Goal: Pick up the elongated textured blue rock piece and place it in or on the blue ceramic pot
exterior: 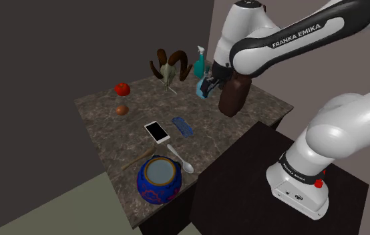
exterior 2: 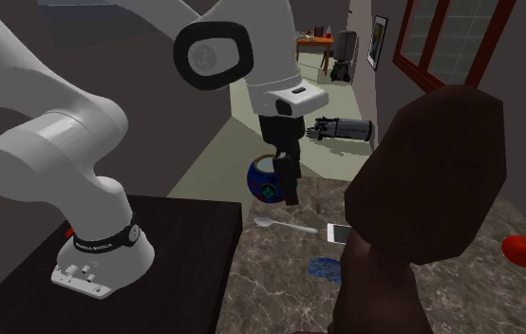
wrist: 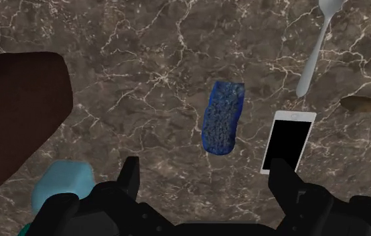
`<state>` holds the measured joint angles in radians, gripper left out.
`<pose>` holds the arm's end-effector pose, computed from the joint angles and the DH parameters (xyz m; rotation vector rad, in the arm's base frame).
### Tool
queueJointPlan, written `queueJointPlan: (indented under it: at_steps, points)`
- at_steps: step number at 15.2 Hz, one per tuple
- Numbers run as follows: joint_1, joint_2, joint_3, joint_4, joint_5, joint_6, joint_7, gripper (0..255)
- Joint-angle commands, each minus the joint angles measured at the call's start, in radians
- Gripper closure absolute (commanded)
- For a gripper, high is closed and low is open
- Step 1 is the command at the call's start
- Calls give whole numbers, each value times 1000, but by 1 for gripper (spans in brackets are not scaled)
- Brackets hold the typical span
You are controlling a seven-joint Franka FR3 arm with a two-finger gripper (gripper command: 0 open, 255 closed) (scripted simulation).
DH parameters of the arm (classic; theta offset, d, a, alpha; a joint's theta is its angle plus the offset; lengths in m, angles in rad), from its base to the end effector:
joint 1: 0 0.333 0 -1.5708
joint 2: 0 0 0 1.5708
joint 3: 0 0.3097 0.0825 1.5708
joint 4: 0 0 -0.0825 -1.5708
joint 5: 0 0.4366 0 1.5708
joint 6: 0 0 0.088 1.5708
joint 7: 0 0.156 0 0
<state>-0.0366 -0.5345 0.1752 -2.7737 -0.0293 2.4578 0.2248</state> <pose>0.4242 0.0449 0.2998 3.0474 -0.1220 0.3467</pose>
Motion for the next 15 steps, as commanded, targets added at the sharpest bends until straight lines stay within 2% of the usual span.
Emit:
queueJointPlan:
  at_steps: [1,5,7,8,9,10,11,12,13,15]
  points:
    - [-12,85,27,-9,-7,108,45,0]
    - [-73,271,85,0,-71,303,146,0]
    - [-128,372,127,19,-152,392,231,0]
    - [-162,424,150,33,-218,432,293,0]
    - [-199,478,171,52,-310,467,375,0]
    - [-230,534,180,76,-431,495,480,0]
    - [-241,591,168,106,-570,516,600,0]
    - [-227,647,135,142,-705,532,719,0]
    - [-191,700,84,179,-820,546,827,0]
    - [-93,799,-30,254,-997,577,1006,0]
